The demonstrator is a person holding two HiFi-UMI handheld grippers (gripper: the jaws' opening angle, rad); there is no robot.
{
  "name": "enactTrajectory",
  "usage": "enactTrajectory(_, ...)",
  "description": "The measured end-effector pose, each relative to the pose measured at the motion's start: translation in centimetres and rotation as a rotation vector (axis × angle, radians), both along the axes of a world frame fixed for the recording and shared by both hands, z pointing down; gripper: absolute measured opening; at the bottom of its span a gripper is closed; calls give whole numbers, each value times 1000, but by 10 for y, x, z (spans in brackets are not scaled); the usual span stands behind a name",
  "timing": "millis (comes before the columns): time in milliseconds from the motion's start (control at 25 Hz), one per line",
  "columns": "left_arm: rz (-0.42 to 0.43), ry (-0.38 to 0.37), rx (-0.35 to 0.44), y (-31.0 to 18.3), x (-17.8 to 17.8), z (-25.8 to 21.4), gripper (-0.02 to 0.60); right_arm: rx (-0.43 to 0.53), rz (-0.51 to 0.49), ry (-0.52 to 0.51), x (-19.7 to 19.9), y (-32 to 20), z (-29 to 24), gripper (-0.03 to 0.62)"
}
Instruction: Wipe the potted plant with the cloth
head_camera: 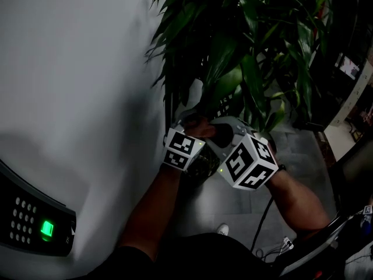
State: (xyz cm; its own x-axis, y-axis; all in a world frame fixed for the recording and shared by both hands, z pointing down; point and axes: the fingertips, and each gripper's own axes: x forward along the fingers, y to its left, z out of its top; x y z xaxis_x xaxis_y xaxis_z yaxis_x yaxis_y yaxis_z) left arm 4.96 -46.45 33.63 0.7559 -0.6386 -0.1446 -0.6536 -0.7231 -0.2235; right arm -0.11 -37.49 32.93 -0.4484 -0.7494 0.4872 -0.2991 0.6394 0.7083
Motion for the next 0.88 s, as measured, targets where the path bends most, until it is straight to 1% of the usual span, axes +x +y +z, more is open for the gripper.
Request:
enactTrajectory(80, 21, 3, -18, 1, 3, 6, 18, 7, -3, -6, 0, 9, -1, 63)
enactTrajectory(200, 30, 19, -3, 5, 4, -3, 18, 57, 8, -9, 5, 18, -10, 63)
enactTrajectory(360, 2, 13, 11, 3, 0, -6, 17, 202, 57, -10, 14, 7, -51, 63)
enactTrajectory(440, -8, 10, 2, 1, -1, -5, 18, 271, 99, -7, 18, -9, -73, 63)
enactTrajectory(520, -27, 1, -6, -2, -3, -4, 17, 315, 152, 1, 24, -31, -90, 63)
enactTrajectory(600, -53, -19, -5, -6, -5, -3, 18, 338, 207, 27, 32, -57, -99, 63)
enactTrajectory(720, -92, -76, 13, -12, -8, -2, 18, 337, 258, 87, 41, -89, -95, 63)
enactTrajectory(880, -113, -131, 52, -15, -8, -2, 18, 307, 247, 189, 41, -109, -71, 63)
